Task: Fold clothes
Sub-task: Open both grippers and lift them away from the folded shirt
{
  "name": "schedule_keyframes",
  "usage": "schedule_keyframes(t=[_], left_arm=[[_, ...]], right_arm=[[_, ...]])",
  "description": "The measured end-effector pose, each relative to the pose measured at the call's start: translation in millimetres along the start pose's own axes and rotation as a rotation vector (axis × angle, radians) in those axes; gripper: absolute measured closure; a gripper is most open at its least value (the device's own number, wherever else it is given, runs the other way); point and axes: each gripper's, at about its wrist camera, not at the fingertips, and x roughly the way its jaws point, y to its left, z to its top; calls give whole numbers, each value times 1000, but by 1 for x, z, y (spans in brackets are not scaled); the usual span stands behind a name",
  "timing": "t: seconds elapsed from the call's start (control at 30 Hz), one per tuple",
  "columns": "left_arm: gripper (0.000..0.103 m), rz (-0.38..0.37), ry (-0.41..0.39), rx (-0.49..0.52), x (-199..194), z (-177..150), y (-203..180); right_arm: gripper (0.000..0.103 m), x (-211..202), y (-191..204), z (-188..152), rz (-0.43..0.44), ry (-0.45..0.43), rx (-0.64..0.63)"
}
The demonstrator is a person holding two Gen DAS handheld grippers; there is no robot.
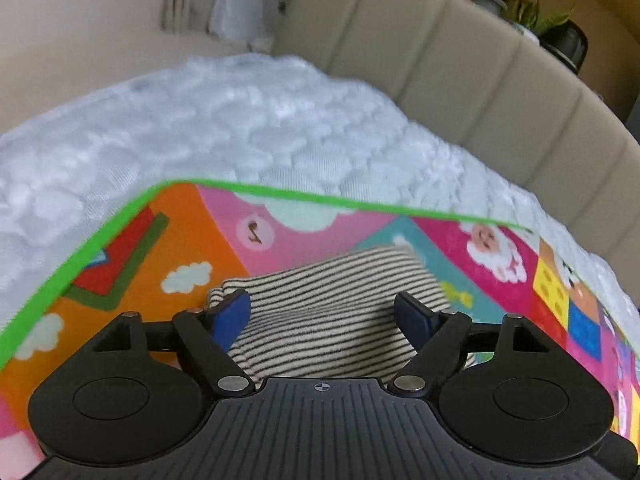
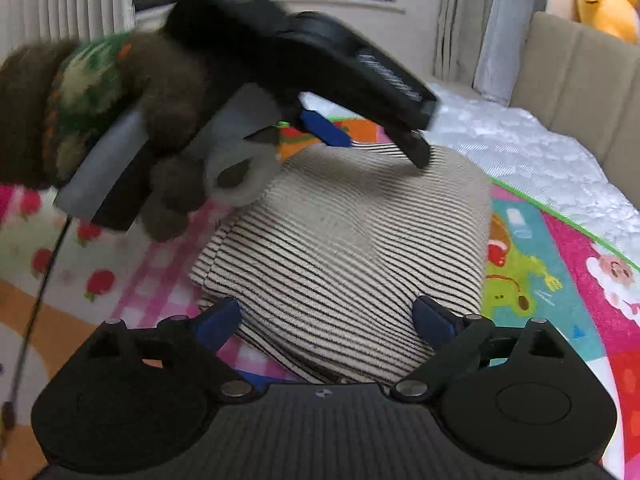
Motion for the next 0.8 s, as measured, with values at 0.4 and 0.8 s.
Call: schedule_keyframes(t=[0.4,0.8], left_arm=[[0,210,-196,122,-164,-138,-59],[0,341,110,41,-133,-214,-63]], right_arm=[[0,-125,-9,-53,-96,-132,96],[0,-121,-26,-124,-190,-98,340]])
